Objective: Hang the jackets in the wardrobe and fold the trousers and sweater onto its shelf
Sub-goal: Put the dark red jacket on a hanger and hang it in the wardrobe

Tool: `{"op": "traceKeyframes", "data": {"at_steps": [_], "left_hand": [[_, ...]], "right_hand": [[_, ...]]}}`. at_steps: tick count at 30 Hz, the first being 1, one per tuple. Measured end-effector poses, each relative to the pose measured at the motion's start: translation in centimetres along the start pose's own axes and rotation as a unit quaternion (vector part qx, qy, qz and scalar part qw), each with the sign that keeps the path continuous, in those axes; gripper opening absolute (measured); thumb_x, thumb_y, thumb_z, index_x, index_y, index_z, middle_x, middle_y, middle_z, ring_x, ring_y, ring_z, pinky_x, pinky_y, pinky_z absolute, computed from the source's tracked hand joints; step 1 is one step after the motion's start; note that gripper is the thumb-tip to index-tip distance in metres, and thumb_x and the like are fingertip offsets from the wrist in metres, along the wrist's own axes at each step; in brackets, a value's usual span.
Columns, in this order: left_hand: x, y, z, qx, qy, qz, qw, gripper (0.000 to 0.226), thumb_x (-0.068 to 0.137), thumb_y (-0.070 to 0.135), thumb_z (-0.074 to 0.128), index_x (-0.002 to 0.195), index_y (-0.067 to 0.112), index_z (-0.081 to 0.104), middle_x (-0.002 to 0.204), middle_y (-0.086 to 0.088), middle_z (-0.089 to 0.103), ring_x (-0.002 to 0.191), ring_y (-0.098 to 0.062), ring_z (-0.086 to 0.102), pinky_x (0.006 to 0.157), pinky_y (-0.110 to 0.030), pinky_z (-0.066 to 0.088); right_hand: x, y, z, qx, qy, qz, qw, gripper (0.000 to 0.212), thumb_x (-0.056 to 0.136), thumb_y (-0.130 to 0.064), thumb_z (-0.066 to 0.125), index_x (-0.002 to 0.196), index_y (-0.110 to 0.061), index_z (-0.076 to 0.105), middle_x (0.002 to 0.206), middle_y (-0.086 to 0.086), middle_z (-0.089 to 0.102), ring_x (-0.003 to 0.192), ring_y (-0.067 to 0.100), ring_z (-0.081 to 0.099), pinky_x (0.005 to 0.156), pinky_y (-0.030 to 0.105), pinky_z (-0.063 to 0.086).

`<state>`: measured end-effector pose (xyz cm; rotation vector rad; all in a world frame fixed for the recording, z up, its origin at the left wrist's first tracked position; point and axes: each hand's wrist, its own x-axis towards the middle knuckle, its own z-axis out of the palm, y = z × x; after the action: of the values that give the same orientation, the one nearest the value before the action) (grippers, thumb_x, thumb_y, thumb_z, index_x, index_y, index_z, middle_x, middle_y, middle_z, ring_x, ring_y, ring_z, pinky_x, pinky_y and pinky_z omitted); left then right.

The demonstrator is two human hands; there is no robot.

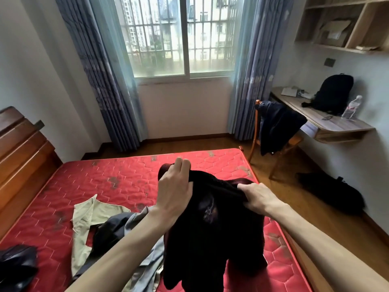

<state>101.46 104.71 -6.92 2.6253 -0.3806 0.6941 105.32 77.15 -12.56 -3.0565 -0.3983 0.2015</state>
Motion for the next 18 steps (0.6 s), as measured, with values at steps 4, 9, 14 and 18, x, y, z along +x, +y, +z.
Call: {"op": "traceKeyframes", "data": {"at_steps": [4, 9, 14, 18], "left_hand": [[-0.3, -0.9, 1.3, 0.018, 0.015, 0.024, 0.999, 0.034, 0.071, -0.001, 0.069, 0.099, 0.01, 0.053, 0.095, -0.004, 0.051, 0.07, -0.025, 0.052, 0.056, -0.039, 0.05], [-2.7, -5.7, 3.5, 0.14, -0.052, 0.006, 0.989, 0.047, 0.071, -0.001, 0.079, 0.115, 0.01, 0.066, 0.105, -0.009, 0.061, 0.091, -0.032, 0.062, 0.082, -0.045, 0.053], [-3.7, -7.0, 3.7, 0.102, -0.051, -0.04, 0.993, 0.065, 0.062, -0.001, 0.077, 0.122, 0.014, 0.057, 0.11, -0.006, 0.054, 0.094, -0.027, 0.052, 0.082, -0.046, 0.051], [-1.3, -5.2, 3.7, 0.101, -0.033, 0.003, 0.994, 0.067, 0.065, -0.006, 0.071, 0.13, 0.009, 0.059, 0.129, -0.012, 0.059, 0.118, -0.034, 0.056, 0.102, -0.051, 0.049]], "right_hand": [[-0.3, 0.0, 0.7, 0.14, 0.215, 0.144, 0.956, 0.019, 0.083, -0.006, 0.062, 0.09, -0.022, 0.054, 0.08, 0.006, 0.071, 0.082, 0.04, 0.071, 0.061, 0.039, 0.045], [-0.4, -0.4, -3.5, 0.226, 0.465, 0.149, 0.843, 0.034, 0.073, -0.001, 0.059, 0.071, -0.022, 0.032, 0.054, -0.008, 0.036, 0.048, 0.007, 0.036, 0.049, 0.021, 0.02], [-0.9, 0.0, -5.3, 0.239, 0.479, 0.143, 0.832, 0.044, 0.067, 0.014, 0.061, 0.071, -0.022, 0.036, 0.055, -0.009, 0.038, 0.051, 0.003, 0.038, 0.051, 0.019, 0.021], [-1.5, -0.2, -5.1, 0.253, 0.487, 0.125, 0.827, 0.051, 0.06, 0.02, 0.055, 0.069, -0.025, 0.034, 0.054, -0.01, 0.034, 0.049, 0.007, 0.036, 0.051, 0.021, 0.023]]}}
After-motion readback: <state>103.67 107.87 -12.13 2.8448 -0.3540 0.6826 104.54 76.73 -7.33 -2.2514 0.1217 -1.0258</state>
